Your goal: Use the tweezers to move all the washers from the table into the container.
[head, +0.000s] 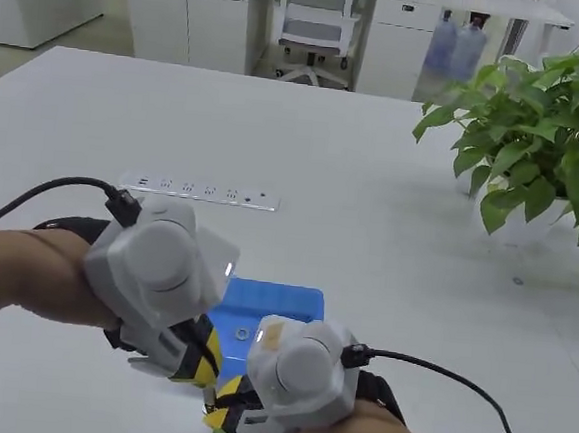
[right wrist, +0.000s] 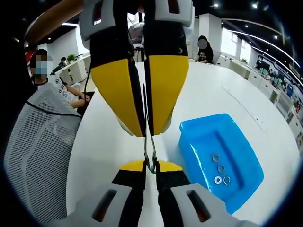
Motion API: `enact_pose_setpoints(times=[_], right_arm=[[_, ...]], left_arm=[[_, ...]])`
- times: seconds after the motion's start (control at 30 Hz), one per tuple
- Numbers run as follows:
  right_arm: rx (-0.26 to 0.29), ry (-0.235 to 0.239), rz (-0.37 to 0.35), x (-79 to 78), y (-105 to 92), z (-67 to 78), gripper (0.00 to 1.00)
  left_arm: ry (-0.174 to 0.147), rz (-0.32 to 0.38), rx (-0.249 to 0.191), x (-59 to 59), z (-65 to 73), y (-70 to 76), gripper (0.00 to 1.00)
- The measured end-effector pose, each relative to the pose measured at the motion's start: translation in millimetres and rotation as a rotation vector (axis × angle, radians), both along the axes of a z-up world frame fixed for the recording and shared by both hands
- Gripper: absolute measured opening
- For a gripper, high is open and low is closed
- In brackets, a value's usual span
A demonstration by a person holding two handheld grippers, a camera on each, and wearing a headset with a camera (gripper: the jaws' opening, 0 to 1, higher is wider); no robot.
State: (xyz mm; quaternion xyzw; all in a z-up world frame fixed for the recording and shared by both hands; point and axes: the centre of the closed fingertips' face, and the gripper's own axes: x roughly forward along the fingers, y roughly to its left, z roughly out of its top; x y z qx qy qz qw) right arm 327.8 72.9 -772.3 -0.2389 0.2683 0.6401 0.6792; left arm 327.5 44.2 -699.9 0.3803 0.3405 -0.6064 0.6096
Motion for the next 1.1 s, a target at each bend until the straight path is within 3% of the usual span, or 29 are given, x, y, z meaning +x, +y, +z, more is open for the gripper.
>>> enact_pose_setpoints(times=[0.73,1.1], right_arm=[[-0.017,-0.041,0.021,14.2,-6.7,35.9,0.09],[-0.023,-0.075,0.008,36.2,-14.5,49.2,0.09]], left_arm=[[-0.056,-0.003,-0.011,11.8,36.3,-5.8,0.06],[-0.089,-0.008,-0.024,32.0,49.9,-13.9,0.06]])
